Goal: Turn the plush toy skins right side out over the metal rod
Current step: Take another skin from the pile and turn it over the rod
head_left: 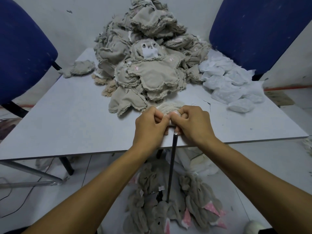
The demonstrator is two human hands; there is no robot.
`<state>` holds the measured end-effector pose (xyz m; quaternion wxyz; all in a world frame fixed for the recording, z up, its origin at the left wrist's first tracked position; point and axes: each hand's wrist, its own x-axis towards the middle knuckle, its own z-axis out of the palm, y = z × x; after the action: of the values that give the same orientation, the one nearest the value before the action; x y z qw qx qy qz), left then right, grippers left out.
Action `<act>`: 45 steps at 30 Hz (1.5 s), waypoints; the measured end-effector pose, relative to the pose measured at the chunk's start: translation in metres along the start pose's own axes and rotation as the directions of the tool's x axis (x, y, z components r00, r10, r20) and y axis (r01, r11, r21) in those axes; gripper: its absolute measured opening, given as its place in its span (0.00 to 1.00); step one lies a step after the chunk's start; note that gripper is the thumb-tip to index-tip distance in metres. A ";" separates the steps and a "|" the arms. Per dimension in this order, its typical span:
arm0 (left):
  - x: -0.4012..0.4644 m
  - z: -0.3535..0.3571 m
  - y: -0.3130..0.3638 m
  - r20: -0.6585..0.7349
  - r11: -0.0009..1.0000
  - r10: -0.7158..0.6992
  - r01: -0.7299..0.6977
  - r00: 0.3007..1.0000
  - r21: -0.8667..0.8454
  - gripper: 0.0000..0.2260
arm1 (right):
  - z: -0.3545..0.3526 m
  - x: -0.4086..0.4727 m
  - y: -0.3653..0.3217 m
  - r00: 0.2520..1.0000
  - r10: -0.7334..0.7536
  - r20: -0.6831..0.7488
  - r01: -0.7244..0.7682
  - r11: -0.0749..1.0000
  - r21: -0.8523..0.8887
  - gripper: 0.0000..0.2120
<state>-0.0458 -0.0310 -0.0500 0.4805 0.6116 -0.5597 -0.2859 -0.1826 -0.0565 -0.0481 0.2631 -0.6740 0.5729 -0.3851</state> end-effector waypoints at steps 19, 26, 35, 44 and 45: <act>0.014 -0.013 0.002 0.121 0.983 -0.059 0.079 0.991 -0.167 0.09 | -0.007 -0.002 0.002 0.992 0.030 0.120 -0.055 0.976 0.211 0.06; 0.010 -0.011 0.007 0.078 0.964 0.223 -0.232 0.972 0.128 0.10 | -0.003 -0.002 0.003 1.000 0.018 -0.009 -0.017 0.989 0.145 0.09; 0.029 -0.040 0.019 0.462 0.970 0.205 -0.243 0.863 0.024 0.21 | -0.014 0.010 -0.006 0.947 0.096 0.308 -0.222 0.886 0.407 0.20; 0.026 -0.029 0.011 0.502 0.982 0.107 -0.171 0.858 0.084 0.14 | -0.019 0.007 -0.003 0.948 0.077 0.310 -0.227 0.845 0.484 0.15; 0.026 -0.030 0.011 0.460 0.981 0.117 -0.175 0.880 0.086 0.11 | -0.020 0.004 -0.003 0.958 0.051 0.283 -0.201 0.825 0.528 0.14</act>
<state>-0.0187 -0.0465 -0.0239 0.3181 0.5130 -0.7174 -0.3477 -0.1965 -0.0585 -0.0335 0.5430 -0.5737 0.4421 -0.4250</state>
